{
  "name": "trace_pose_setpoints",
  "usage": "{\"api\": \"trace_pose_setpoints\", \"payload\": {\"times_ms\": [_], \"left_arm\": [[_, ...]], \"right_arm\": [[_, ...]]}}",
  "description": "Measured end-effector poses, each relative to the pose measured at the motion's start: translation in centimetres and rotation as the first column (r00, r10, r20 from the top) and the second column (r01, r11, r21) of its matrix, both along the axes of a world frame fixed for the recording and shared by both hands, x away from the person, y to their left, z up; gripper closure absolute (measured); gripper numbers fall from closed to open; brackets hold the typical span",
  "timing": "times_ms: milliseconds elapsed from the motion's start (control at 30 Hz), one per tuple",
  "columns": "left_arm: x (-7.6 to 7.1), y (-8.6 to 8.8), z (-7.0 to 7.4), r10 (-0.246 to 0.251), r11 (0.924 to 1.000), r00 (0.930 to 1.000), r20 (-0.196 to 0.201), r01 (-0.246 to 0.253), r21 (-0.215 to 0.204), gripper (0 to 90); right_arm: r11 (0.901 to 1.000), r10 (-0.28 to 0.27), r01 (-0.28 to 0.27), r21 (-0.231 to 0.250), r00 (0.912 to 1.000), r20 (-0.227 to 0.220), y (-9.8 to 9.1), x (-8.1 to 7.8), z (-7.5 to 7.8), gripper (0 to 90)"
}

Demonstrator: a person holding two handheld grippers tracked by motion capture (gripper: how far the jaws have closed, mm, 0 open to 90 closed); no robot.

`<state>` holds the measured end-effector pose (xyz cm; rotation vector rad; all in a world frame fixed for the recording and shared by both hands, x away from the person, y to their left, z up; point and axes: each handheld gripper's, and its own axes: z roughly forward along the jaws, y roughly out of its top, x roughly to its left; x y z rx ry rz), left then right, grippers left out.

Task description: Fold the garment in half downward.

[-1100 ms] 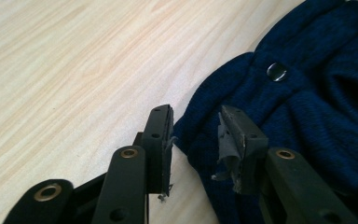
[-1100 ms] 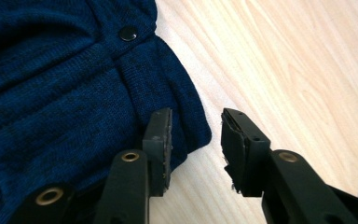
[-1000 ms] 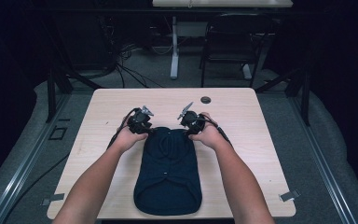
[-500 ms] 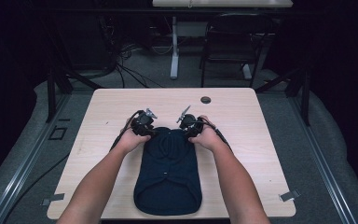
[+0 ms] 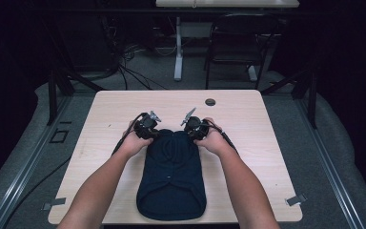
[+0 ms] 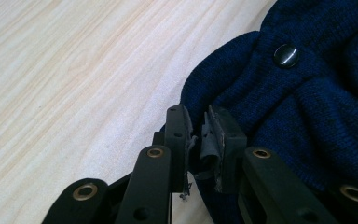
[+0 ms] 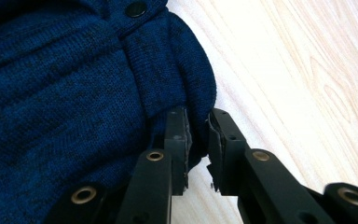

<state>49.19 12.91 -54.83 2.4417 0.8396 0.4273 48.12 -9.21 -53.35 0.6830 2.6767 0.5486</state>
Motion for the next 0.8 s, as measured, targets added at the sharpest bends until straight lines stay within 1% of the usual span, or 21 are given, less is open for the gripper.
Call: {"api": "trace_pose_setpoints", "payload": {"times_ms": [33,67,133,267,333,400,433,500,633,667,700,800], "left_arm": [[-0.1,0.0,0.1,-0.001,1.0000,1.0000,-0.001,0.001,-0.003,78.9],[-0.1,0.0,0.2,-0.001,1.0000,1.0000,0.003,0.001,-0.004,78.9],[-0.2,-0.1,0.4,-0.002,1.0000,0.9999,0.012,0.002,-0.004,78.9],[-0.4,0.0,0.9,-0.004,1.0000,0.9997,0.024,0.004,-0.006,78.9],[-0.4,0.1,1.5,-0.008,0.9999,0.9995,0.032,0.008,-0.007,78.9],[-0.4,0.1,2.2,-0.012,0.9999,0.9989,0.046,0.012,-0.004,78.9],[-0.4,0.2,2.6,-0.010,0.9999,0.9983,0.058,0.010,-0.003,78.9],[-0.5,0.3,3.5,-0.007,0.9998,0.9971,0.076,0.008,-0.018,78.9],[-0.6,0.6,5.4,0.002,0.9998,0.9935,0.114,0.000,-0.021,79.0],[-0.6,0.6,5.4,0.002,0.9998,0.9935,0.114,0.000,-0.021,79.0],[-0.6,0.8,6.3,0.000,0.9996,0.9916,0.129,0.004,-0.029,79.0],[-0.7,0.8,7.5,0.000,0.9996,0.9875,0.158,0.005,-0.029,79.0]], "right_arm": [[1.0000,0.000,0.000,0.008,1.0000,0.000,0.0,-0.1,0.0,77.9],[1.0000,0.002,-0.002,0.000,1.0000,0.004,-0.1,-0.1,0.1,78.0],[1.0000,0.006,-0.006,0.005,1.0000,0.008,-0.1,-0.3,0.2,77.9],[0.9999,0.013,-0.013,0.007,0.9997,0.019,-0.2,-0.5,0.7,78.0],[0.9998,0.017,-0.017,0.006,0.9995,0.027,-0.3,-0.5,1.1,78.0],[0.9998,0.018,-0.018,0.013,0.9992,0.036,-0.3,-0.5,1.6,78.1],[0.9997,0.018,-0.019,0.013,0.9987,0.047,-0.3,-0.5,1.9,78.1],[0.9996,0.016,-0.017,0.021,0.9982,0.058,-0.4,-0.5,2.6,78.2],[0.9991,0.012,-0.016,0.038,0.9958,0.091,-0.4,-0.5,4.4,78.5],[0.9986,0.008,-0.013,0.051,0.9950,0.100,-0.4,-0.5,4.9,78.6],[0.9989,0.009,-0.014,0.045,0.9938,0.110,-0.4,-0.5,5.3,78.6],[0.9986,0.007,-0.014,0.051,0.9904,0.138,-0.4,-0.6,6.6,78.7]]}}
